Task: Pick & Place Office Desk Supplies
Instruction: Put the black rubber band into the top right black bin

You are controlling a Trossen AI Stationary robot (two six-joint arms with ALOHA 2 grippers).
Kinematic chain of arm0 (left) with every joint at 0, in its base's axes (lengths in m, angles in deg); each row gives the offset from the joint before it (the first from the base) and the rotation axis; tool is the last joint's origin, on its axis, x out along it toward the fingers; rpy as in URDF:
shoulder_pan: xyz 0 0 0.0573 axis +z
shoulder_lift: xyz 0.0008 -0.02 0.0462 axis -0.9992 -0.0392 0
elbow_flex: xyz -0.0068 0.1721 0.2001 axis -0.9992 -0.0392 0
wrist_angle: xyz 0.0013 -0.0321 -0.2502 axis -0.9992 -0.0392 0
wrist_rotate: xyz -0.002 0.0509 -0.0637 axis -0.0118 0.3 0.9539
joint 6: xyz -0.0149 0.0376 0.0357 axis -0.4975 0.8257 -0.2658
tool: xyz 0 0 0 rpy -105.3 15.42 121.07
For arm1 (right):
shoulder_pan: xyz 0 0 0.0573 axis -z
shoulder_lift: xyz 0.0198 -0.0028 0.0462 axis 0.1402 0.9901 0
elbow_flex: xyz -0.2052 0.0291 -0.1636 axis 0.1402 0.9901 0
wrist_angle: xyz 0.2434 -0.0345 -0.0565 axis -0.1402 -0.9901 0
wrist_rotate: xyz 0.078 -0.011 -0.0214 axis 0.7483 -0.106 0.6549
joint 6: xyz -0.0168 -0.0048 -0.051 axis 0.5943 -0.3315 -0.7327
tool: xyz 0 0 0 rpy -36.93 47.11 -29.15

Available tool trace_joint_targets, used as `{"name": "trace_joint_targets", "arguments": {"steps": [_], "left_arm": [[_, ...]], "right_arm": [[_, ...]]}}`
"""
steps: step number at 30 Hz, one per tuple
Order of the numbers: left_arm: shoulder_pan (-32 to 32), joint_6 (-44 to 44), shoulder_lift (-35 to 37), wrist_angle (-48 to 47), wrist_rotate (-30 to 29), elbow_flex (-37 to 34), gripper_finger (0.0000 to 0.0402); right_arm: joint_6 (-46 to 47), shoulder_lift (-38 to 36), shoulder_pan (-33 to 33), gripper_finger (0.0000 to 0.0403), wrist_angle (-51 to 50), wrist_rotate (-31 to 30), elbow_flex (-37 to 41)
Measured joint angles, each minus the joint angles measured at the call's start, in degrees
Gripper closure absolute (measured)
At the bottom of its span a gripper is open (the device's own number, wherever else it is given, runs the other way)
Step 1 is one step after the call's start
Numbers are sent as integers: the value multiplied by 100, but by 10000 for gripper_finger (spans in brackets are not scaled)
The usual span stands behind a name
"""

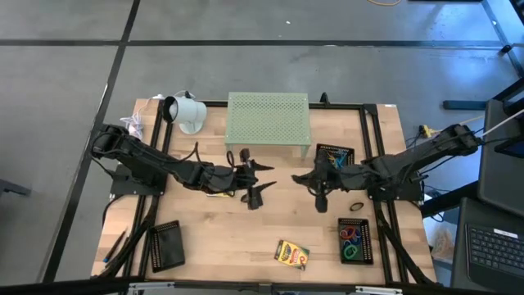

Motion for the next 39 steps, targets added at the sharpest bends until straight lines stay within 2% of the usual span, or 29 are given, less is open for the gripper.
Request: {"name": "trace_joint_targets", "arguments": {"steps": [4,10,15,23,30,34,39], "left_arm": [[-2,-16,0,-42,-13,0,212],[-6,-292,0,-100,-11,0,210],[-6,-429,0,-310,46,0,215],[-11,-1052,0,-939,894,-2,217],[-189,-1254,0,-1201,962,-4,219],[-313,-1252,0,-1332,958,-4,219],[-406,-1294,0,-1706,955,-4,219]], "right_arm": [[1303,-208,10,393,-1644,-120,0],[3274,-147,198,392,-4004,-718,5],[4548,-131,509,392,-4895,-1366,7],[4456,208,1161,391,-4883,-1217,4],[4300,652,1575,387,-4890,-742,4],[4302,799,1659,362,-4887,-742,4],[4302,837,1698,307,-4879,-782,4]]}}
